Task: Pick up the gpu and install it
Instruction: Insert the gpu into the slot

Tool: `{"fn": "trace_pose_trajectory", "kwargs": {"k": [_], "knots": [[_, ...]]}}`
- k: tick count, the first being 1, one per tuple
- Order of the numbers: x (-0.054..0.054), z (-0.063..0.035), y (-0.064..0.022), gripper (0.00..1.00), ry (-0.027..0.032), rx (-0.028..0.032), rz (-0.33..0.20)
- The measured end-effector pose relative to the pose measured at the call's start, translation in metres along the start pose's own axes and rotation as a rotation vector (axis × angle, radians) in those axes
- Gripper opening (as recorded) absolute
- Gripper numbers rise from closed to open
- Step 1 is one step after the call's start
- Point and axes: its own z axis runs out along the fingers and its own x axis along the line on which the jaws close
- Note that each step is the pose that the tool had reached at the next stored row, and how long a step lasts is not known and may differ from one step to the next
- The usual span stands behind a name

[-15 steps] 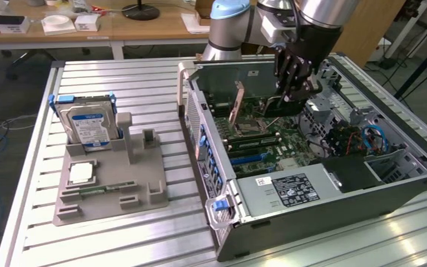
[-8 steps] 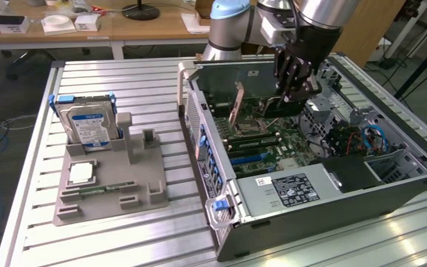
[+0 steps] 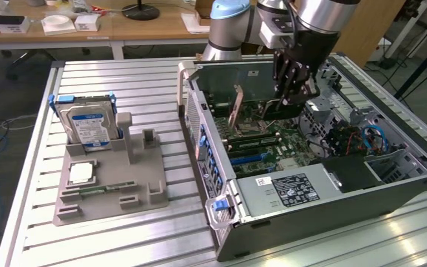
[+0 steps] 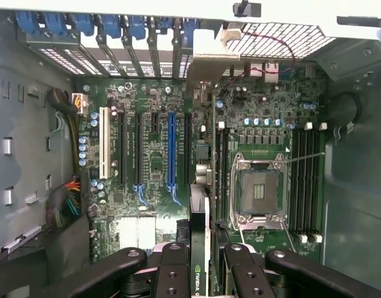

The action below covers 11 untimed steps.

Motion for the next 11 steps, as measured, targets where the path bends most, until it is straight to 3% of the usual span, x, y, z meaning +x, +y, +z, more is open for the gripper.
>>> {"fn": "trace_pose_trajectory", "kwargs": {"k": [11], "knots": [[0.015,0.0189,0.0069,0.26,0.0014,0.0003,0.003]]}}
